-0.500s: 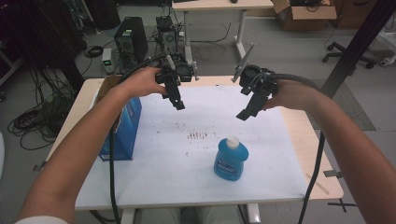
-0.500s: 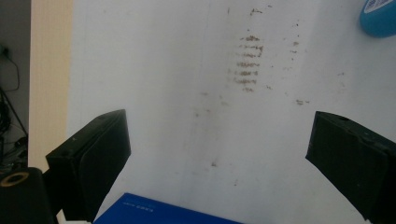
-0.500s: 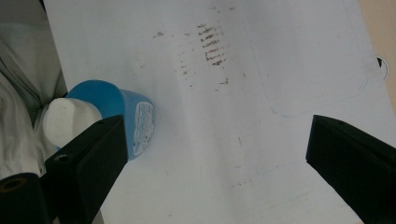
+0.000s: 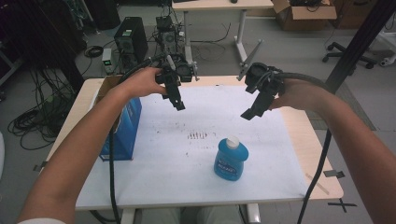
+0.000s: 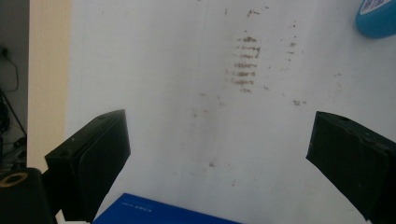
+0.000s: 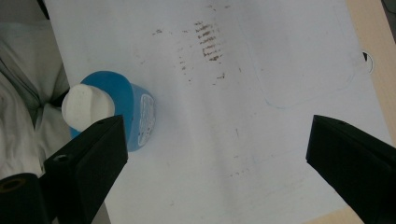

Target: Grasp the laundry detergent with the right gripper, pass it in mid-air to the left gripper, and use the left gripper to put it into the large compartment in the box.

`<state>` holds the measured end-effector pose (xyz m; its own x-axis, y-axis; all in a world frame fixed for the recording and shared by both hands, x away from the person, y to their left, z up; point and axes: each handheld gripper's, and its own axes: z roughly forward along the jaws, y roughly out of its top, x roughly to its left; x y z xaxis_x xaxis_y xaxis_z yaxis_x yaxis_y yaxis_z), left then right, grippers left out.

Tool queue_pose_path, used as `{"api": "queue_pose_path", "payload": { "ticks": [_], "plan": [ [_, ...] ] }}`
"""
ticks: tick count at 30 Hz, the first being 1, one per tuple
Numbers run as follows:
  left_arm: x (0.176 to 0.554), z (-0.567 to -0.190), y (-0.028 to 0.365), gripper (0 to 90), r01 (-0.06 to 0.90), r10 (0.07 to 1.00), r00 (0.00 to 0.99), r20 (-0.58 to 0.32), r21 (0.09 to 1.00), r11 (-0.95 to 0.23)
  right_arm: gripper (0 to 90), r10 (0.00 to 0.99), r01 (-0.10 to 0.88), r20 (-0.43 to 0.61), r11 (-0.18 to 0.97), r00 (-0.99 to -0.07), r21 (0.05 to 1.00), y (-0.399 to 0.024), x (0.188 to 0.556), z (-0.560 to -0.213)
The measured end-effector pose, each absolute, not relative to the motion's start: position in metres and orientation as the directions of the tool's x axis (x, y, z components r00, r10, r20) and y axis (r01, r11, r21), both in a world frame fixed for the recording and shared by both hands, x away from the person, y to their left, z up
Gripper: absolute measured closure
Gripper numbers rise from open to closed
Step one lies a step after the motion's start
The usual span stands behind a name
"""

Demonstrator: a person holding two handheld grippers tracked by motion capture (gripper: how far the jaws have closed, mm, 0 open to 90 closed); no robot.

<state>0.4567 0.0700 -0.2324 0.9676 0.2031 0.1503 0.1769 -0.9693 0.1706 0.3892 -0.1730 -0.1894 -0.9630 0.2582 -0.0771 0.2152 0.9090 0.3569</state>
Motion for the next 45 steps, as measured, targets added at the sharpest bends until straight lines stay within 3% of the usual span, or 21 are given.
{"api": "queue_pose_path", "payload": {
  "ticks": [17,45],
  "plan": [
    [0.455,-0.233,0.070,6.2,0.170,0.197,0.968,0.154,0.171,-0.970,3.9,0.305,0.255,-0.091,0.899,-0.948,0.357,-0.200,0.365,-0.179],
    [0.451,-0.232,0.061,6.3,0.152,0.181,0.969,0.166,0.176,-0.973,3.6,0.371,0.328,-0.012,0.835,-0.929,0.441,-0.238,0.318,-0.220]
  ]
}}
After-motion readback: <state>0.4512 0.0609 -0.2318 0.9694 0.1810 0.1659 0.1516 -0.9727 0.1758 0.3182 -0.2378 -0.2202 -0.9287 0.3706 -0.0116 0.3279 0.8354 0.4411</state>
